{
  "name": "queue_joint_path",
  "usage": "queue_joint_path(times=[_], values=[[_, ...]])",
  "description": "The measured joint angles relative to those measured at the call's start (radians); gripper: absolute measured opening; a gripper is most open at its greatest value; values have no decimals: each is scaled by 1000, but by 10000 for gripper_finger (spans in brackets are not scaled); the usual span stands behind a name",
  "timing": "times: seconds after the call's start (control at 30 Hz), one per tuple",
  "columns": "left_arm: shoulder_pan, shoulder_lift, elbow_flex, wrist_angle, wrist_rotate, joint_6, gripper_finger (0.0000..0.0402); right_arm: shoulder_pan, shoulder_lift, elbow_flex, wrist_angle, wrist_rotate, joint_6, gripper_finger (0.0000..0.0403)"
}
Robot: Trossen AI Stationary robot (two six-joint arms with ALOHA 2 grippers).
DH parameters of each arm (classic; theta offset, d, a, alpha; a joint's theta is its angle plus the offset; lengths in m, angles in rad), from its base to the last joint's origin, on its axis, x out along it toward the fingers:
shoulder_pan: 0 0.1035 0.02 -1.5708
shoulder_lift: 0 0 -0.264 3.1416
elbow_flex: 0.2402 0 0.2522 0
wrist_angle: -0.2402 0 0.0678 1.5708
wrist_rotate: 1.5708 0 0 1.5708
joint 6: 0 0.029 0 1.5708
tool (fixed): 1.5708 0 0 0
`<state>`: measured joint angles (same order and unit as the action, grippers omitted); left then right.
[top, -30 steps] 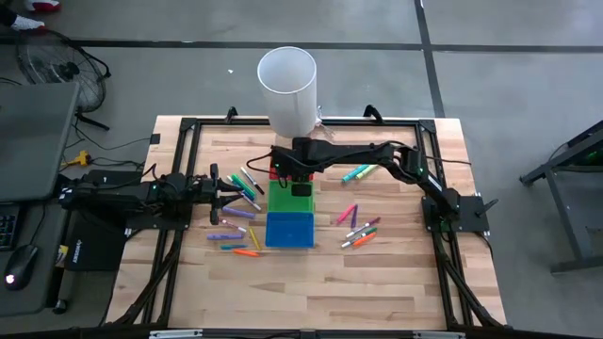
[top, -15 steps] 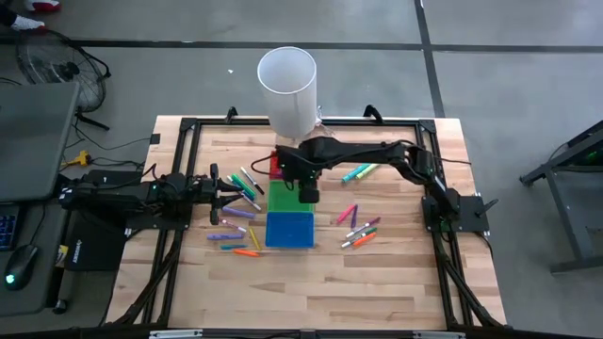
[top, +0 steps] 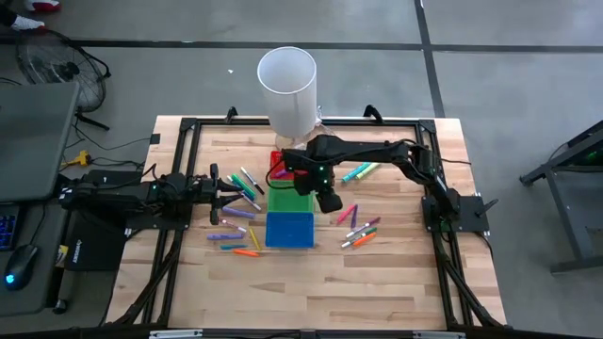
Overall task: Pick & Place Markers
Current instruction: Put the light blue highlighter into the red bin
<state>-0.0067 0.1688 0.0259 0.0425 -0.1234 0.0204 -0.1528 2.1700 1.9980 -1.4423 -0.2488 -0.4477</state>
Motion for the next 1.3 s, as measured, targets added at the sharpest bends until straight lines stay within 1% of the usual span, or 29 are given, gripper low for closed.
queue_joint_path(times=[0.07, 0.13, 0.2, 0.27, 0.4, 0.5, 0.67, 0.8, 0.9, 1.1, 1.3], values=[[0, 0, 0, 0, 0, 0, 85, -1, -6, -5, -6, -18, -33, 124], [0, 0, 0, 0, 0, 0, 85, -1, -41, -55, 23, -18, -69, 124], [0, 0, 0, 0, 0, 0, 85, -2, -99, -150, 91, 5, -103, 124], [0, 0, 0, 0, 0, 0, 85, 4, -170, -276, 191, 47, -121, 124], [0, 0, 0, 0, 0, 0, 85, 10, -303, -494, 368, 133, -112, 124], [0, 0, 0, 0, 0, 0, 85, 10, -369, -601, 421, 160, -98, 124], [0, 0, 0, 0, 0, 0, 85, -16, -438, -732, 473, 186, -42, 124], [0, 0, 0, 0, 0, 0, 85, -52, -469, -812, 539, 191, -51, 124], [0, 0, 0, 0, 0, 0, 85, -81, -476, -846, 578, 210, -76, 124], [0, 0, 0, 0, 0, 0, 85, -136, -477, -872, 645, 311, -225, 124], [0, 0, 0, 0, 0, 0, 85, -187, -475, -909, 687, 311, -329, 124]])
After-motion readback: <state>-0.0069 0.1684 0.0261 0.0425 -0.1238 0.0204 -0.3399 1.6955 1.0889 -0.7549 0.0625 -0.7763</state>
